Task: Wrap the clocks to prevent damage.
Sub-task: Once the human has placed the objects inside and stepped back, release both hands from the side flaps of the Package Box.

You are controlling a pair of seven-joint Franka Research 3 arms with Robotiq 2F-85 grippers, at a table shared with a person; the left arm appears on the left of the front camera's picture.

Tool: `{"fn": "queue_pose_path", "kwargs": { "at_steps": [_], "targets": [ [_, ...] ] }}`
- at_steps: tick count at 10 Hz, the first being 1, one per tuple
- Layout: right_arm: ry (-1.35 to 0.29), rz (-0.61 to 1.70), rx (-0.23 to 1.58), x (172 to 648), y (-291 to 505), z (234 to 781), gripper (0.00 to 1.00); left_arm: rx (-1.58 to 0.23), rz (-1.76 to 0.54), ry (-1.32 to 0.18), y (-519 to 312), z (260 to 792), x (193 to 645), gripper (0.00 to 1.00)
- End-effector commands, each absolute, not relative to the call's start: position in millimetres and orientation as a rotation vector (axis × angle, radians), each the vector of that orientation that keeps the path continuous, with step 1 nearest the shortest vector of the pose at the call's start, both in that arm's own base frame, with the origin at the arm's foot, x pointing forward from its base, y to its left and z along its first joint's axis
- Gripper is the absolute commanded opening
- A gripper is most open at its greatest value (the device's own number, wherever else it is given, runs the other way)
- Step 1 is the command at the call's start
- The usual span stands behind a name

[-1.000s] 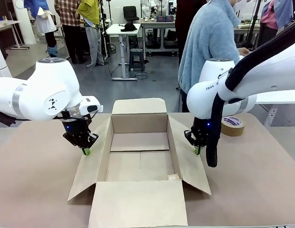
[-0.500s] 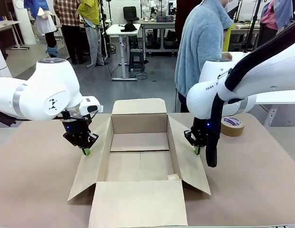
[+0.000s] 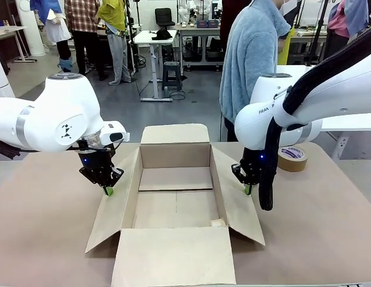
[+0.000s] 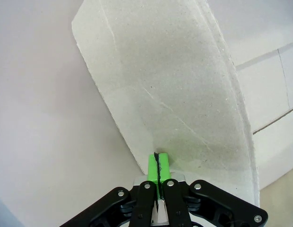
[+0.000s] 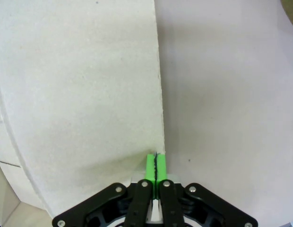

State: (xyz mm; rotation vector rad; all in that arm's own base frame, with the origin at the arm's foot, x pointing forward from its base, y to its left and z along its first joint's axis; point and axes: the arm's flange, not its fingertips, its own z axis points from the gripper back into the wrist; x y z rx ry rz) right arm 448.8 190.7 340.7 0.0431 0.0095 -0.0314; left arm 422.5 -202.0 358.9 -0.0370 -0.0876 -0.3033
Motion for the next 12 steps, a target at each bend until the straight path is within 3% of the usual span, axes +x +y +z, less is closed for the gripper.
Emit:
{"fn": "queue_pose_path", "kwargs": {
  "at_steps": [1, 12],
  "targets": [
    [0.014, -0.030, 0.041, 448.0, 191.3, 340.1, 0.01, -0.030, -0.297, -0.083, -202.0, 358.5, 421.7, 0.00],
    [0.014, -0.030, 0.041, 448.0, 191.3, 340.1, 0.01, -0.030, -0.297, -0.083, -202.0, 358.5, 421.7, 0.00]
  ]
}}
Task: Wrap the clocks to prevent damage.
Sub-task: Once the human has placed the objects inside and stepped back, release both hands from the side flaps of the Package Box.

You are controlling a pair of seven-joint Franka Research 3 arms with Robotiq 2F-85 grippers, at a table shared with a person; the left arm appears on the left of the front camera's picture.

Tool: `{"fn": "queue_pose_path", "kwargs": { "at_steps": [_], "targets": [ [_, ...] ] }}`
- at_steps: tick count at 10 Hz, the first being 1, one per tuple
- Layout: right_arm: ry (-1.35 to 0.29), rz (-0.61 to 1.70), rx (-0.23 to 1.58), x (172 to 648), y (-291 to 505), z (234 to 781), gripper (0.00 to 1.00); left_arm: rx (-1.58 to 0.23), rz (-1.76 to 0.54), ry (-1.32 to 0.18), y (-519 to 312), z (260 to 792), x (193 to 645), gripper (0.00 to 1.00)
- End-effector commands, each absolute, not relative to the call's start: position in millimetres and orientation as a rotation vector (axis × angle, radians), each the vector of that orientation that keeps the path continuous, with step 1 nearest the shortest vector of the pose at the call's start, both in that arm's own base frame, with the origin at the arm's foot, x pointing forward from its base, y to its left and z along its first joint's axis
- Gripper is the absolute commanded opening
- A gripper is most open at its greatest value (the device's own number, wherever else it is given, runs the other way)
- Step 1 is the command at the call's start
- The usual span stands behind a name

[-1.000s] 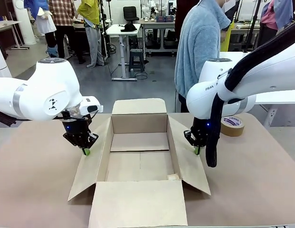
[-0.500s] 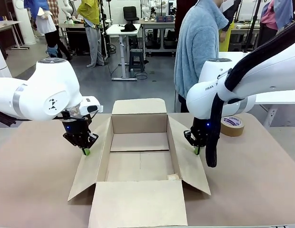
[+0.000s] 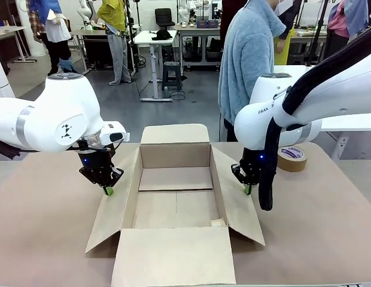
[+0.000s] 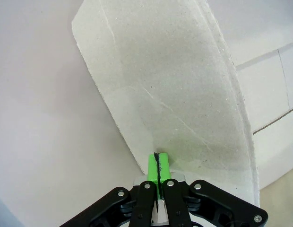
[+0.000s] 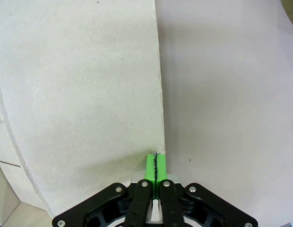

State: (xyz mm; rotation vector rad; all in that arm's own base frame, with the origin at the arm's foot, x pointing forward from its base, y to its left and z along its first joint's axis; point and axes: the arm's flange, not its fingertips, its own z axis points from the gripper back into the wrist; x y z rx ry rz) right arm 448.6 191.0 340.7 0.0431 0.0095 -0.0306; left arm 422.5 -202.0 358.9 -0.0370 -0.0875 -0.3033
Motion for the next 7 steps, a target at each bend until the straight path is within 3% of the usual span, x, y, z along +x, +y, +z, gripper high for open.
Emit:
{"fn": "queue_pose_path", "kwargs": {
  "at_steps": [1, 7],
  "targets": [
    [0.014, -0.030, 0.041, 448.0, 191.3, 340.1, 0.01, -0.030, -0.297, -0.083, -202.0, 358.5, 421.7, 0.00],
    [0.014, -0.030, 0.041, 448.0, 191.3, 340.1, 0.01, -0.030, -0.297, -0.083, -202.0, 358.5, 421.7, 0.00]
  ]
}}
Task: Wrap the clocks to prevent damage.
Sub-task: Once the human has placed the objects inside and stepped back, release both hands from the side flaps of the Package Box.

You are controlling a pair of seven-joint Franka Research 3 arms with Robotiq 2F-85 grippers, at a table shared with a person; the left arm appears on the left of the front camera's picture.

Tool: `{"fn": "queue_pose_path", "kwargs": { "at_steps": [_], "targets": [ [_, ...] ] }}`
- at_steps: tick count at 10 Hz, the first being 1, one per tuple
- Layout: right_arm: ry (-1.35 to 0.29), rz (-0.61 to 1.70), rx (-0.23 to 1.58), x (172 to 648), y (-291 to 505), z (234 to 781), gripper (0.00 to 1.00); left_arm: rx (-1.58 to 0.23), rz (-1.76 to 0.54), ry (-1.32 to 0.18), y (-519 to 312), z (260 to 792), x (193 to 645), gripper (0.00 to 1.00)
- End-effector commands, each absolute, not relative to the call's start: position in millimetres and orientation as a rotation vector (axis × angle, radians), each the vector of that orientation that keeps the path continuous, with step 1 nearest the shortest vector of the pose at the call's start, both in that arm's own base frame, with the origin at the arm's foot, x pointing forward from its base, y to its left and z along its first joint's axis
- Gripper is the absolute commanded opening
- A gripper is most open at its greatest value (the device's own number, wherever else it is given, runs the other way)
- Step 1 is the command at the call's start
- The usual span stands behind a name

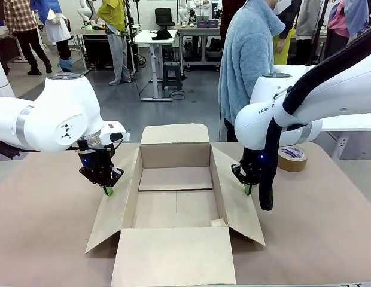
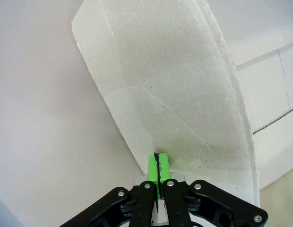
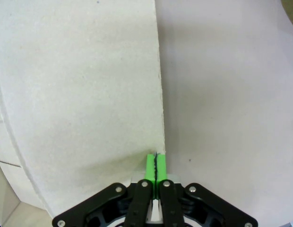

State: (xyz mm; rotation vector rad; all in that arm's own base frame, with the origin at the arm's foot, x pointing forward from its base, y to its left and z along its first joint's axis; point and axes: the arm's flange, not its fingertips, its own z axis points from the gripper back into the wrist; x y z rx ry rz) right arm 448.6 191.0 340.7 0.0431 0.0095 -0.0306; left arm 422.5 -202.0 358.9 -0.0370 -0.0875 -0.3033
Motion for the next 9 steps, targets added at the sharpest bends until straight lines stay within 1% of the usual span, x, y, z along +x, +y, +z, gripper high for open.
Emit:
{"fn": "queue_pose_path", "kwargs": {
  "at_steps": [1, 9],
  "targets": [
    [0.014, -0.030, 0.041, 448.0, 191.3, 340.1, 0.01, -0.030, -0.297, -0.083, -202.0, 358.5, 421.7, 0.00],
    [0.014, -0.030, 0.041, 448.0, 191.3, 340.1, 0.01, -0.030, -0.297, -0.083, -202.0, 358.5, 421.7, 0.00]
  ]
}}
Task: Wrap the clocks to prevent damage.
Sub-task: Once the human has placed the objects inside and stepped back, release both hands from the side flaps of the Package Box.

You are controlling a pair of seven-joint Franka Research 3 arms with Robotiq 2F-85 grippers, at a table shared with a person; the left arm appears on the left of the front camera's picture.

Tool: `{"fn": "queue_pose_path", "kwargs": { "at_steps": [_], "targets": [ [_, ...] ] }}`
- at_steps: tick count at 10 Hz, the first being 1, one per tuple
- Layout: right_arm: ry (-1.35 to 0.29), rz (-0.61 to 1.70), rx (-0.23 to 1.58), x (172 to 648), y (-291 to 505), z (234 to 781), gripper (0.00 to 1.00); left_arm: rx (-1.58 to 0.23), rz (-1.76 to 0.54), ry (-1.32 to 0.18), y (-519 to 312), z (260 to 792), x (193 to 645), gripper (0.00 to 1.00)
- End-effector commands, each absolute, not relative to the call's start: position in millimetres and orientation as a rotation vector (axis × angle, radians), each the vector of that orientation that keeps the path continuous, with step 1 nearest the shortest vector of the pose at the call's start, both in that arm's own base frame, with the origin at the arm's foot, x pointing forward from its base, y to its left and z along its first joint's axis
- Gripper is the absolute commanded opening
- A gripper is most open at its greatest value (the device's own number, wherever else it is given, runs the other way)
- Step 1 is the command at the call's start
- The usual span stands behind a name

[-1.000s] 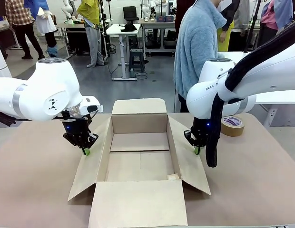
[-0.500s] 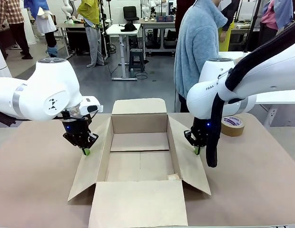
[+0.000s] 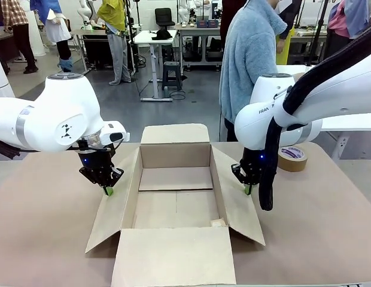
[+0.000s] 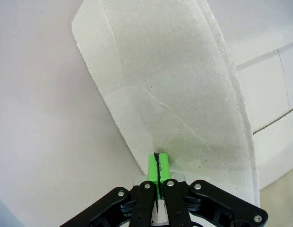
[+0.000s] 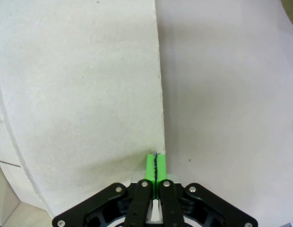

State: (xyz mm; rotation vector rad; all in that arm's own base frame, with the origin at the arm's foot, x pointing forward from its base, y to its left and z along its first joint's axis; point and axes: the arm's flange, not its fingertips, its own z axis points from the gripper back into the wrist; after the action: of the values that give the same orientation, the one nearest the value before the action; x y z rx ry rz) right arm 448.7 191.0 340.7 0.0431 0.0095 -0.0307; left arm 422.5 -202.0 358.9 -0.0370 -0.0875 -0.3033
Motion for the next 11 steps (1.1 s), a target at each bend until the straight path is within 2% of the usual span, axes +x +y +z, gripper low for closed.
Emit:
{"fn": "queue_pose_path", "kwargs": {
  "at_steps": [1, 11],
  "targets": [
    [0.014, -0.030, 0.041, 448.0, 191.3, 340.1, 0.01, -0.030, -0.297, -0.083, -202.0, 358.5, 421.7, 0.00],
    [0.014, -0.030, 0.041, 448.0, 191.3, 340.1, 0.01, -0.030, -0.297, -0.083, -202.0, 358.5, 421.7, 0.00]
  ]
}}
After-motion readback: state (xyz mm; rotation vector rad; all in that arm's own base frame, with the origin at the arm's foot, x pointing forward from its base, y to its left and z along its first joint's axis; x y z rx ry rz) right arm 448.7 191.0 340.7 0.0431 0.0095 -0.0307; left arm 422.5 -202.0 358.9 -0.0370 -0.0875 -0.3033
